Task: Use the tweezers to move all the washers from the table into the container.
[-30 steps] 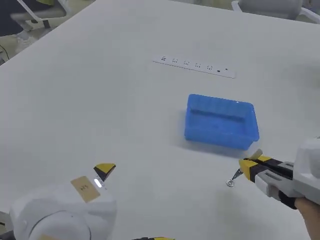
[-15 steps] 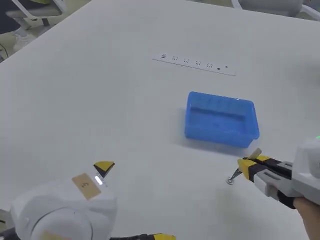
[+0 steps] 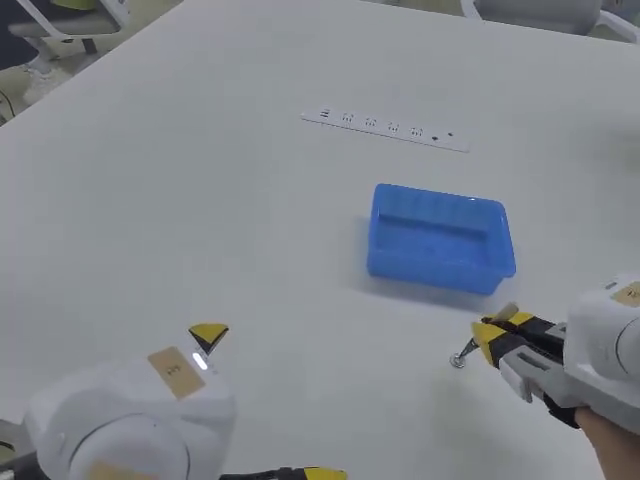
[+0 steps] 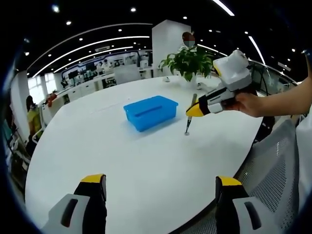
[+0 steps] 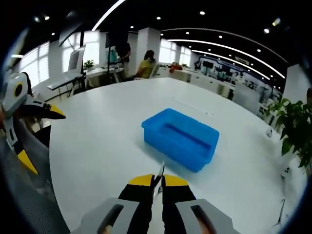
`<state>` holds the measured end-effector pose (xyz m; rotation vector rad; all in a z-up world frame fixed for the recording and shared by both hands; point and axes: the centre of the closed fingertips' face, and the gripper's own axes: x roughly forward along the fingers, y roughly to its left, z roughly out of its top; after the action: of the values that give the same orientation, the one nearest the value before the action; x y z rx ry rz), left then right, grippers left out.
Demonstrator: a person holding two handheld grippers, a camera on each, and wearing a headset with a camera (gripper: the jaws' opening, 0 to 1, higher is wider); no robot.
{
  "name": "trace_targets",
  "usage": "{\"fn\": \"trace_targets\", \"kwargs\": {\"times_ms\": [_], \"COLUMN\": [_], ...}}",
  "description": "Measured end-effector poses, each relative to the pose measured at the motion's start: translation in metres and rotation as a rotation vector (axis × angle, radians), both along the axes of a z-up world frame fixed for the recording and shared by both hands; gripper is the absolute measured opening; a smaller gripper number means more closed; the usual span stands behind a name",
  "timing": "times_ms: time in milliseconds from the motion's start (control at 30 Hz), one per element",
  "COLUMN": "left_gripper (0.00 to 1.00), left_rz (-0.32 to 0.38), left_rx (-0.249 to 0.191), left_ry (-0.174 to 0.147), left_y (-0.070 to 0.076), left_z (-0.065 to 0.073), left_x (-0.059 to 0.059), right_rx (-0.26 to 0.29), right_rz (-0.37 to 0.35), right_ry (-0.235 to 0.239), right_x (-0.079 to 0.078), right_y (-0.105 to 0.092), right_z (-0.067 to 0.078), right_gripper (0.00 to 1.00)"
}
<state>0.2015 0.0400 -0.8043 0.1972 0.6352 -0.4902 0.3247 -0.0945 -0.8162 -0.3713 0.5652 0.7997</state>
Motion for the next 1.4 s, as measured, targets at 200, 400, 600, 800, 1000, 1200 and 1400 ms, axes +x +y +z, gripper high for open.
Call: {"fn": "trace_targets", "kwargs": {"times_ms": [200, 400, 600, 800, 1000, 1200, 1400], "left_gripper": [0.95, 0.95, 0.94, 0.93, 0.93, 0.92, 0.92], "left_rz": [0.003, 0.005, 0.003, -0.001, -0.001, 0.003, 0.005], "left_rx": [0.000, 0.002, 0.006, 0.013, 0.019, 0.026, 0.025], "left_ry": [-0.002, -0.002, -0.001, 0.001, -0.001, 0.003, 0.002], "left_y": [0.0013, 0.0020, 0.0019, 0.0015, 0.0018, 0.0032, 0.0038], "left_z": [0.0001, 0.0001, -0.0002, -0.0007, -0.0008, -0.0015, -0.0015], "left_x": [0.0004, 0.0004, 0.0001, -0.0004, -0.0003, -0.0001, 0.0002], "right_rx": [-0.004, 0.017, 0.024, 0.043, 0.048, 0.064, 0.074], "right_rz": [0.004, -0.009, -0.022, -0.047, -0.047, -0.070, -0.070], "right_ry": [0.004, 0.019, 0.019, 0.027, 0.031, 0.059, 0.070], "right_x": [0.0017, 0.0032, 0.0050, 0.0061, 0.0038, 0.0061, 0.0060], "right_y": [0.0019, 0.0023, -0.0006, -0.0044, -0.0032, -0.0045, -0.0039], "right_z": [0.0006, 0.0010, 0.0002, -0.0001, -0.0001, 0.0001, -0.0001], "right_gripper": [0.02, 0.02, 0.02, 0.02, 0.01, 0.00, 0.01]}}
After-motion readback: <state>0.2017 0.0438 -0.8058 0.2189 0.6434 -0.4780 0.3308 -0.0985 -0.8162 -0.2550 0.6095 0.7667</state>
